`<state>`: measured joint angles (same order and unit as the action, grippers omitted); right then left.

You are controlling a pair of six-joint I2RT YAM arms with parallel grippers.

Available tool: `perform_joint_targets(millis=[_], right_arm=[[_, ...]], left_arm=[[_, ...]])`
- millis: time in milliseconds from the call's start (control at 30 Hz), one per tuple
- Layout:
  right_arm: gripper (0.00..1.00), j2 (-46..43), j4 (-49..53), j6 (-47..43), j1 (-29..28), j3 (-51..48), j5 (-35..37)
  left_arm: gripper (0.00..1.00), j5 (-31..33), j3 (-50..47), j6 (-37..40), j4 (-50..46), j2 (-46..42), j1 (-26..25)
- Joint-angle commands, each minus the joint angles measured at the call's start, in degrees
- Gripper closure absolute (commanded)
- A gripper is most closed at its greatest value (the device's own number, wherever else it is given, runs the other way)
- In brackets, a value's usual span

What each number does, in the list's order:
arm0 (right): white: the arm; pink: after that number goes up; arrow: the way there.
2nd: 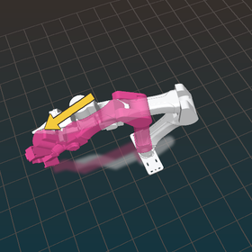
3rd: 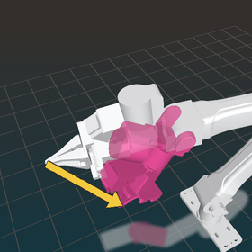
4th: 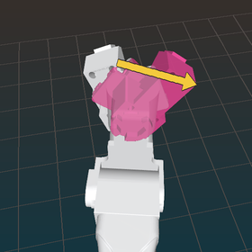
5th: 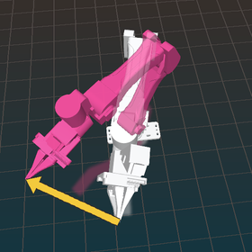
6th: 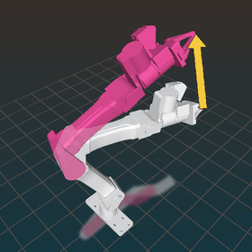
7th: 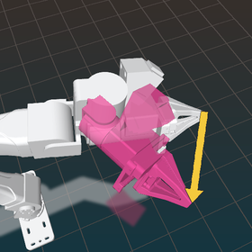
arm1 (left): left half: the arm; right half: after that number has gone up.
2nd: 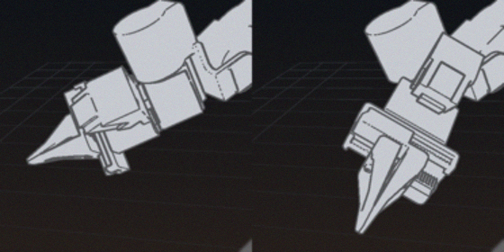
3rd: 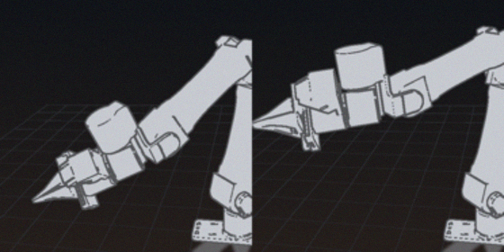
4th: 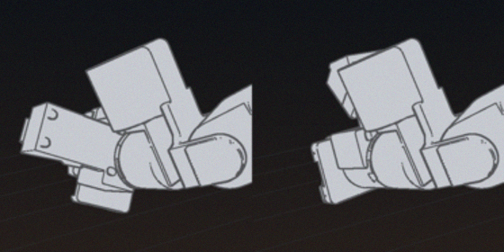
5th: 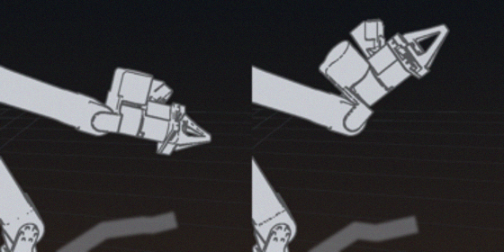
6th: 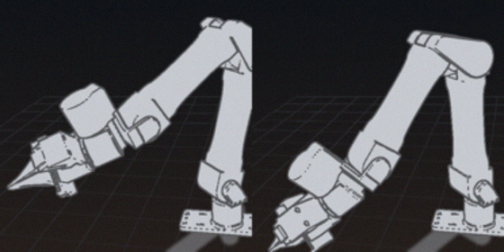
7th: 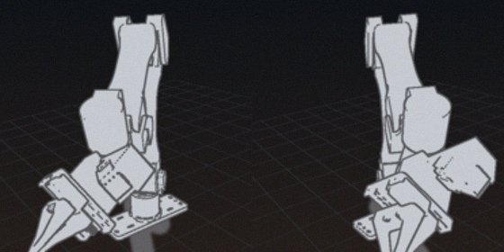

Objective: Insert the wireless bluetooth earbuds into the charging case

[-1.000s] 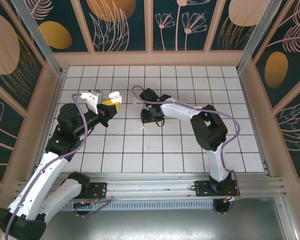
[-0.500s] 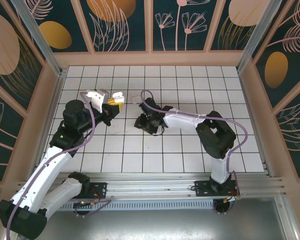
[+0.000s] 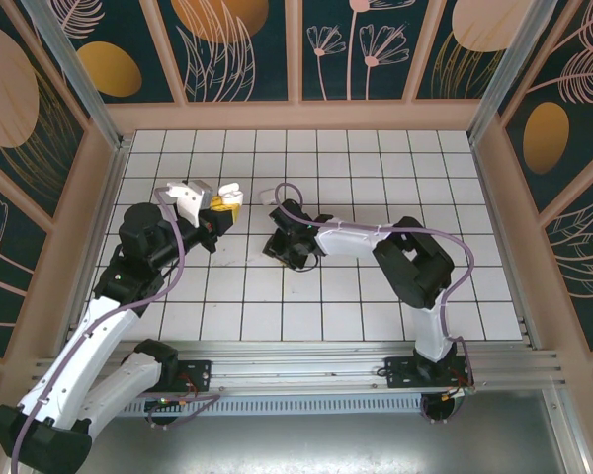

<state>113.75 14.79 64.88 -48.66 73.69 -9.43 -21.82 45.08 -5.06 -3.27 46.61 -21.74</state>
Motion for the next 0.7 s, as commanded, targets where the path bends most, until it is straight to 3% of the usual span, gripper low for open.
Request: perform_joint_targets(millis=[0,400,667], right_arm=[[0.57,0.4,-0.2,0.1,1.3,0.2,2.4],[0.63,4.9,4.8,-4.7,1.7,7.3,5.8],[0.69,10.5,13.6,-11.1,1.5,16.4,6.4]], left_arm=[[0.98,0.6,-0.4,1.2,0.3,-0.8,-0.1],[0.98,0.4,-0.9,1.1,0.2,-0.7,-0.1],[0.98,0.5,-1.2,1.0,-0.3,-1.2,-0.1]])
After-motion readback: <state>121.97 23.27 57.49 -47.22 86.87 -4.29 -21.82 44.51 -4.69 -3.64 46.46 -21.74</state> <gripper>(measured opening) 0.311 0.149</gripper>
